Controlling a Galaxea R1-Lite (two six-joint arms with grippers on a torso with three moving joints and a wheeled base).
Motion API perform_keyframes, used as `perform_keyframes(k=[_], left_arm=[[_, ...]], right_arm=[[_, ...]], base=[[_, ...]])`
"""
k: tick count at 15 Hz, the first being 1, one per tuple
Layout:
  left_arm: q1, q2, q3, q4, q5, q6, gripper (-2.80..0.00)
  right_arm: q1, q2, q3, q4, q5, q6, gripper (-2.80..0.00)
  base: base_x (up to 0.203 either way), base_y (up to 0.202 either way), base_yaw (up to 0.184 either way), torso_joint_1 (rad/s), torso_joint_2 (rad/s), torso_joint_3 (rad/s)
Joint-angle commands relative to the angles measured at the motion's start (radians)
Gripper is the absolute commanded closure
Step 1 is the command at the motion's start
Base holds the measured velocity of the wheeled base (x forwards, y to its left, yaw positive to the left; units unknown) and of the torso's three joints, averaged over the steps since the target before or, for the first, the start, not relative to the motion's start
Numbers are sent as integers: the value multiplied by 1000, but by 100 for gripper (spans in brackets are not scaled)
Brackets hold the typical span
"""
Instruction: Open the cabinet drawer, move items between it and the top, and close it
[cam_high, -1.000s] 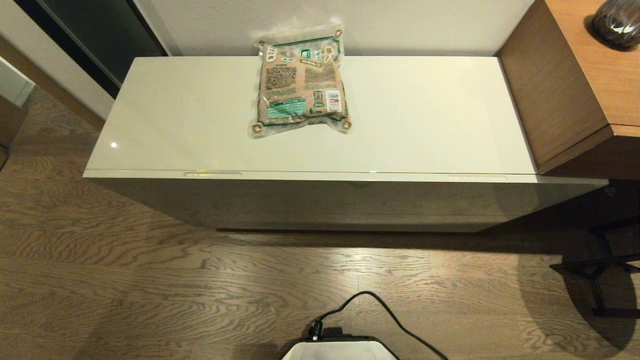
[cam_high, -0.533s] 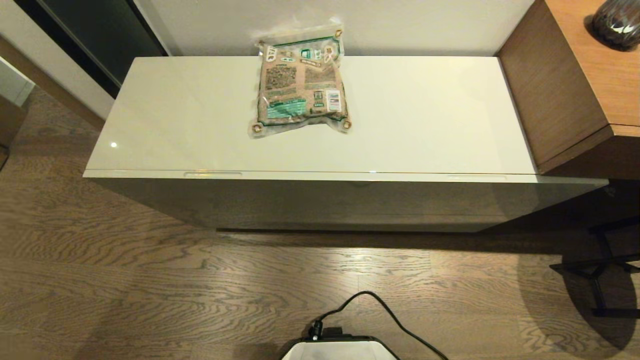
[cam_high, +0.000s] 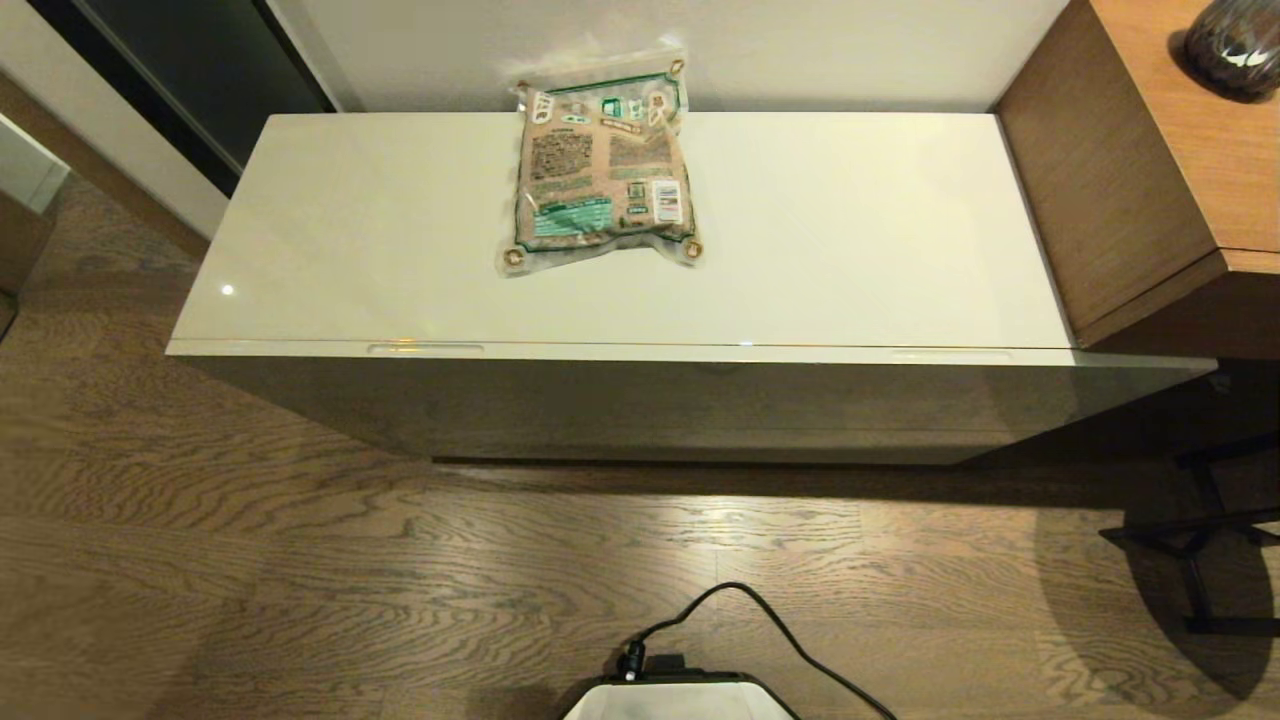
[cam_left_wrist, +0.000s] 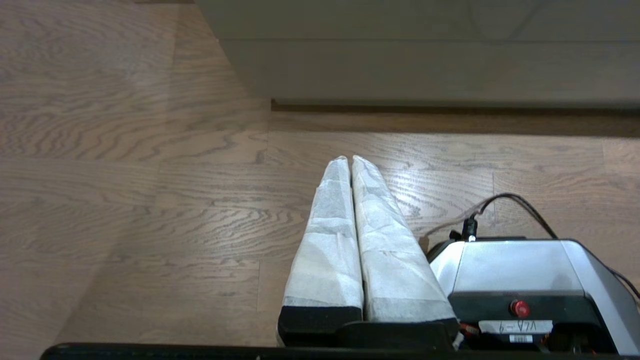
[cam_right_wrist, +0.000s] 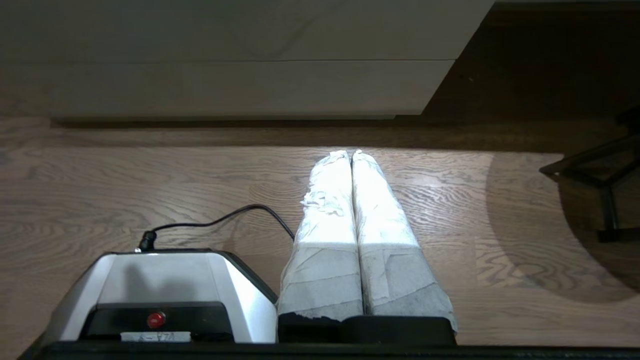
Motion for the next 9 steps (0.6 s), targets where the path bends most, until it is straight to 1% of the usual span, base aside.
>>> perform_keyframes(k=[1, 5, 9], left_arm=[[0, -40, 3, 1, 1, -4, 0], [0, -36, 3, 2, 1, -11, 0], [0, -36, 2, 2, 1, -11, 0]], right_arm=[[0, -17, 2, -3, -2, 26, 0], [0, -15, 2, -3, -2, 36, 0], [0, -17, 2, -3, 0, 30, 0]], base=[[0, 0, 0, 0, 0, 0], [0, 0, 0, 0, 0, 0], [0, 0, 0, 0, 0, 0]])
